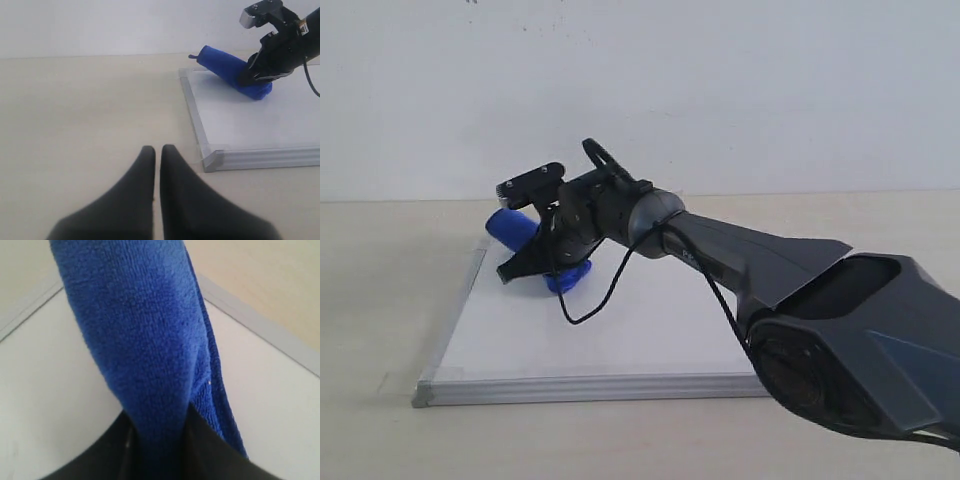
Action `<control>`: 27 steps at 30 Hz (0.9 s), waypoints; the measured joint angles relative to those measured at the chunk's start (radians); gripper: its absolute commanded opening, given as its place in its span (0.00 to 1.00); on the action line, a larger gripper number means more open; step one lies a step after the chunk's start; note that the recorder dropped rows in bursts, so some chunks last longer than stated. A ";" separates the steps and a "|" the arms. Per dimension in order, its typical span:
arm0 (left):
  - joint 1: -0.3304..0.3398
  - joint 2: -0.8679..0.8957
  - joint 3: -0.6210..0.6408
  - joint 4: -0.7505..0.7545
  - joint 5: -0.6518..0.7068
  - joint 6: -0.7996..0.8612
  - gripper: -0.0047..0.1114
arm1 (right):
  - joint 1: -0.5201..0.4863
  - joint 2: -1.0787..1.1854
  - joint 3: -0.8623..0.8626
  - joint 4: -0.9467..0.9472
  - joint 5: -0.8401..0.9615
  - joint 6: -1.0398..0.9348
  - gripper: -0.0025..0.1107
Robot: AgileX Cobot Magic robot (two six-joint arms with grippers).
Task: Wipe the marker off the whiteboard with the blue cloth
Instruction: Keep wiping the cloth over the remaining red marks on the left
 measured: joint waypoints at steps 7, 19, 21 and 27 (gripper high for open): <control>0.000 0.000 0.000 0.000 0.000 0.000 0.07 | 0.070 0.002 0.000 0.259 -0.004 -0.262 0.02; 0.000 0.000 0.000 0.000 0.000 0.000 0.07 | 0.039 0.002 0.000 -0.250 0.065 0.098 0.02; 0.000 0.000 0.000 0.000 0.000 0.000 0.07 | 0.049 0.002 0.000 -0.209 0.067 0.035 0.02; 0.000 0.000 0.000 0.000 0.000 0.000 0.07 | 0.100 0.000 -0.021 0.020 0.060 -0.149 0.02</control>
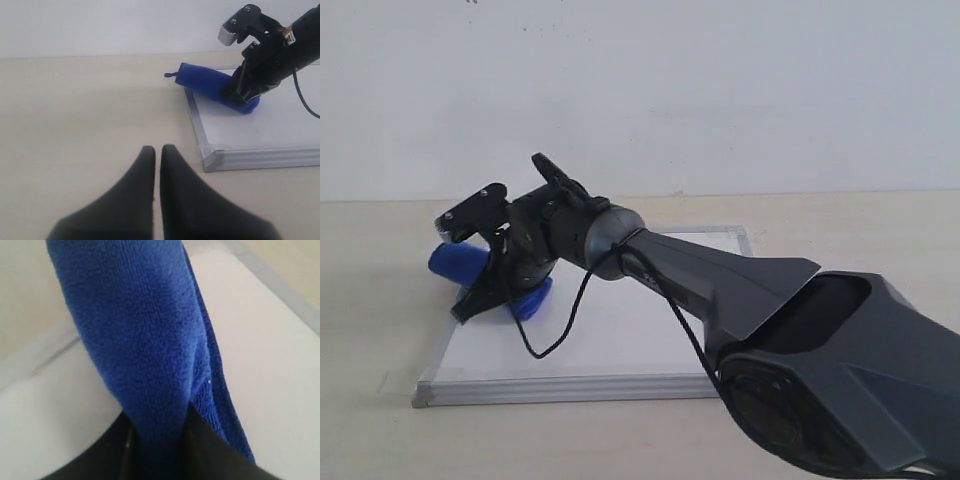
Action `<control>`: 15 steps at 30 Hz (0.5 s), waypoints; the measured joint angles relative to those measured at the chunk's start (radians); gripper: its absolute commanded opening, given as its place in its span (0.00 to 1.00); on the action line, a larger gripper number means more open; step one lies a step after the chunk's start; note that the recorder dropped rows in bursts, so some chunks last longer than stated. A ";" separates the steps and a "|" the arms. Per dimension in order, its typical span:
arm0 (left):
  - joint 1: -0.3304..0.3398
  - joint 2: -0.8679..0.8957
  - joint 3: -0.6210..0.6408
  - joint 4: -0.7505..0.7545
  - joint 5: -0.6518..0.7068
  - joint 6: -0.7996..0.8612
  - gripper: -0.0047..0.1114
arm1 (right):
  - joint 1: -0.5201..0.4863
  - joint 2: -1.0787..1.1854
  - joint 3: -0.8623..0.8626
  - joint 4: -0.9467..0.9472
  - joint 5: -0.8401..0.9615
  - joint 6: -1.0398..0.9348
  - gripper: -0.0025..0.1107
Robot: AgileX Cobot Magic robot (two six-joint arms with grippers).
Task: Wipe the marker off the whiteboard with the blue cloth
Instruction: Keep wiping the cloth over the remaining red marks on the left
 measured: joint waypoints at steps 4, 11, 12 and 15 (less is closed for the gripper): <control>0.000 0.000 0.000 0.000 0.000 0.000 0.07 | 0.014 0.002 -0.010 -0.028 0.017 -0.004 0.02; 0.000 0.000 0.000 0.000 0.000 0.000 0.07 | -0.031 0.002 -0.010 -0.397 0.180 0.265 0.02; 0.000 0.000 0.000 0.000 0.000 0.000 0.07 | -0.022 0.002 -0.013 -0.369 0.187 0.241 0.02; 0.000 0.000 0.000 0.000 0.000 0.000 0.07 | 0.018 -0.005 -0.017 -0.250 0.196 0.116 0.02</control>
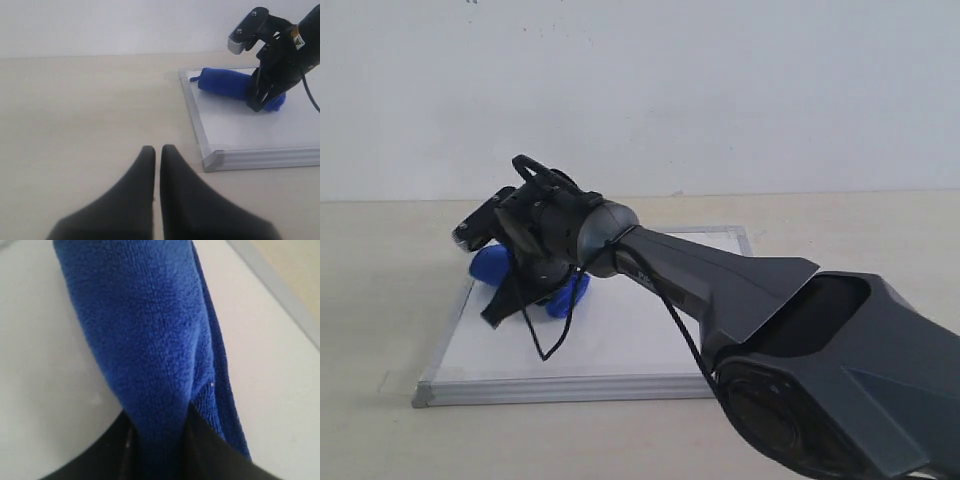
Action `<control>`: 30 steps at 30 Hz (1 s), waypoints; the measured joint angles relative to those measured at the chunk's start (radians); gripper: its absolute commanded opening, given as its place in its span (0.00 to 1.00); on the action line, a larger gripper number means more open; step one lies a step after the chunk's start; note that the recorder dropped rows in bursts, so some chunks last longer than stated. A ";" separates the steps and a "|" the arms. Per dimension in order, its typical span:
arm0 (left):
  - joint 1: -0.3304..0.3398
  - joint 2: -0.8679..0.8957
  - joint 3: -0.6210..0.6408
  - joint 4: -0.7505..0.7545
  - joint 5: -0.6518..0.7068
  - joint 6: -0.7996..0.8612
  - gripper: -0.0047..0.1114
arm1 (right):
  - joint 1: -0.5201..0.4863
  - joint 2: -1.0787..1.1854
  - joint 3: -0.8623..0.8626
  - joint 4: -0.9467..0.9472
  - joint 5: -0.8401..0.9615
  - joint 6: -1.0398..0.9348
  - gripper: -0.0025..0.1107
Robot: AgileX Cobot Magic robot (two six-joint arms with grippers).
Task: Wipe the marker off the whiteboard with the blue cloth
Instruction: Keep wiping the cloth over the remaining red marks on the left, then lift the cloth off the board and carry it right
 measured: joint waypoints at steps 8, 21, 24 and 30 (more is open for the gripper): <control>0.000 0.000 0.000 0.000 0.000 0.000 0.07 | 0.017 -0.036 0.000 -0.120 0.245 0.076 0.02; 0.000 0.000 0.000 0.000 0.000 0.000 0.07 | 0.015 -0.132 0.000 -0.091 0.308 0.115 0.02; 0.000 0.000 0.000 0.000 0.000 0.000 0.07 | 0.036 -0.168 0.017 -0.087 0.311 0.113 0.02; 0.000 0.000 0.000 0.000 0.000 0.000 0.07 | 0.070 -0.254 0.110 -0.082 0.309 0.113 0.02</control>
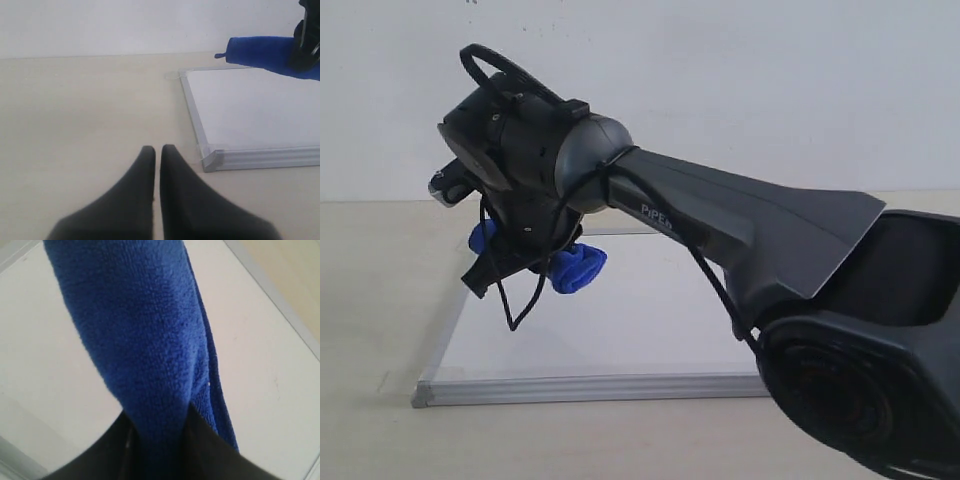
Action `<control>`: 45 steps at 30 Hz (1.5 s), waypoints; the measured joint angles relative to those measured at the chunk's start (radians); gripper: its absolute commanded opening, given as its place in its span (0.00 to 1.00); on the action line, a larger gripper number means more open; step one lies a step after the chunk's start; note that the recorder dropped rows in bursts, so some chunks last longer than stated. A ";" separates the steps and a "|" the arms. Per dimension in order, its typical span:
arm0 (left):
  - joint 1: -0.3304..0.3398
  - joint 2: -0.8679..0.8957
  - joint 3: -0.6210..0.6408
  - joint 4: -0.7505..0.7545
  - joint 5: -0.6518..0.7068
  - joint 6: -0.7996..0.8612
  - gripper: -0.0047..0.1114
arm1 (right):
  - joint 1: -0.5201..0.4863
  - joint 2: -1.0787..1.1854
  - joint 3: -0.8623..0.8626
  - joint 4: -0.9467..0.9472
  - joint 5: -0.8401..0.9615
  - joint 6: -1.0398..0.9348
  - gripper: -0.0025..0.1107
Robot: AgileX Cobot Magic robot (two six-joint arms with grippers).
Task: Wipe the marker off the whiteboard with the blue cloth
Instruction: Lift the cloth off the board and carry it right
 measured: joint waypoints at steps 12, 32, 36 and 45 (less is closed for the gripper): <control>0.000 0.000 0.000 0.000 0.000 0.000 0.07 | 0.000 -0.210 0.417 -0.067 -0.059 0.054 0.02; 0.000 0.000 0.000 0.000 0.000 0.000 0.07 | -0.271 -0.640 0.971 -0.067 -0.342 0.186 0.02; 0.000 0.000 0.000 0.000 0.000 0.000 0.07 | -0.318 -0.664 0.979 -0.065 -0.342 0.200 0.02; 0.000 0.000 0.000 0.000 0.000 0.000 0.07 | -0.475 -0.666 1.086 -0.058 -0.372 0.373 0.02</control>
